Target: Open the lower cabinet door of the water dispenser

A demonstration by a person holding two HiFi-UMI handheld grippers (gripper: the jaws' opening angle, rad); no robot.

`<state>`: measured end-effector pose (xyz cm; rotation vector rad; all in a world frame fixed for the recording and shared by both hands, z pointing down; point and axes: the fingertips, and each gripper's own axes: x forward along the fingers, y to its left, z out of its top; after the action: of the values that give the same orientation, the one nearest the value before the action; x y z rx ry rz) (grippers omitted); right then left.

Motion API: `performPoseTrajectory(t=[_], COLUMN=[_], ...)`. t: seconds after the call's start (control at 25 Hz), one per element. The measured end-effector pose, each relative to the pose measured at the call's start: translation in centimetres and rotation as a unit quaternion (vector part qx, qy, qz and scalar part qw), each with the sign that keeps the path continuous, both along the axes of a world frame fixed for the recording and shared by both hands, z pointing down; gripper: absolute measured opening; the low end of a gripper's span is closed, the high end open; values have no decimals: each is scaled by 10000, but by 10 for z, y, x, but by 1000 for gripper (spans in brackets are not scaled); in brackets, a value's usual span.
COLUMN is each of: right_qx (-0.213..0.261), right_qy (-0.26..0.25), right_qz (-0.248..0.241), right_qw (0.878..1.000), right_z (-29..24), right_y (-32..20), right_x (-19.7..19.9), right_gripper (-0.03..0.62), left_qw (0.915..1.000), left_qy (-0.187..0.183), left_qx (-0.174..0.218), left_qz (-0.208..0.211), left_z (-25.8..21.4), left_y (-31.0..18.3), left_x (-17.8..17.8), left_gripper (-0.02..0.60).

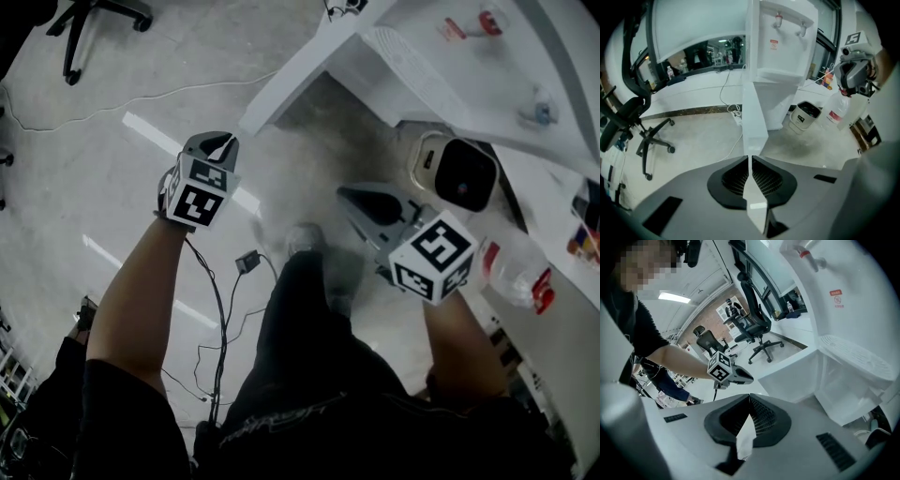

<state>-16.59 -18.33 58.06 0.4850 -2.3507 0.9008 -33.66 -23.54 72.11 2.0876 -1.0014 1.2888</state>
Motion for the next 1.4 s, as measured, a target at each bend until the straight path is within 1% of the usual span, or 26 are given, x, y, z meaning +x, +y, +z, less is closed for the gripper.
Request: performPoseTrajectory(t=[0.08,0.16,0.28,0.36,0.4,0.44,0.52,0.56,0.6,0.64,0.72,0.8,0.88,0.96,1.04,1.12,1.16,1.24,1.32,1.4], right_qx=[183,481,895,978,996,1028,1146,1209,1266,1322,1492,1766,1946,1947,1942,1973,2013,2155,2321,2494], right_qy=[-33,47,154,22,-64,-123,-146,-159,-215,-323,-602,-778,-963,-1238,-1492,-1674,-1744,-1845,-1901,-1987], right_qz=[70,171,249,305,328,341,362,387,425,462,473,439,433,422,394,348,323,254,155,70], right_qw=[9998,9987,9956,9947,9945,9940,9927,9918,9908,9896,9858,9802,9752,9721,9688,9653,9633,9586,9538,9478], right_z=[-13,-29,-59,-83,-96,-110,-139,-155,-175,-197,-243,-290,-337,-381,-421,-457,-473,-505,-534,-562], right_y=[-2,-5,1,14,21,29,49,61,73,85,103,118,140,170,201,230,242,261,278,295], right_x=[11,27,52,63,68,74,86,92,97,101,108,117,127,135,141,146,149,152,154,157], right_gripper=[12,12,12,12,12,12,12,12,12,12,12,12,12,12,12,12,12,12,12,12], left_qw=[9990,9955,9879,9806,9754,9684,9494,9404,9344,9312,9263,9177,9084,9011,8968,8934,8903,8811,8719,8678], left_qy=[261,646,1198,1592,1827,2107,2752,3019,3196,3296,3430,3630,3837,3975,4012,4019,4051,4170,4281,4274], left_qx=[-32,-9,157,289,342,371,335,316,348,447,777,1088,1272,1420,1639,1872,1984,2185,2347,2517], left_qz=[-358,-690,-968,-1105,-1185,-1279,-1477,-1532,-1533,-1491,-1348,-1192,-1068,-990,-885,-730,-634,-457,-375,-284], left_z=[-16,-39,-84,-121,-141,-162,-207,-231,-256,-283,-337,-391,-444,-493,-540,-583,-604,-642,-675,-703], left_y=[14,28,53,71,79,87,106,119,132,143,161,174,194,222,251,277,288,307,324,338], left_x=[1,8,31,52,64,78,108,123,136,147,169,189,206,219,229,239,245,256,266,272], left_gripper=[17,11,0,0,0,0,0,0,0,0,0,0,0,0,0,0,0,0,0,0])
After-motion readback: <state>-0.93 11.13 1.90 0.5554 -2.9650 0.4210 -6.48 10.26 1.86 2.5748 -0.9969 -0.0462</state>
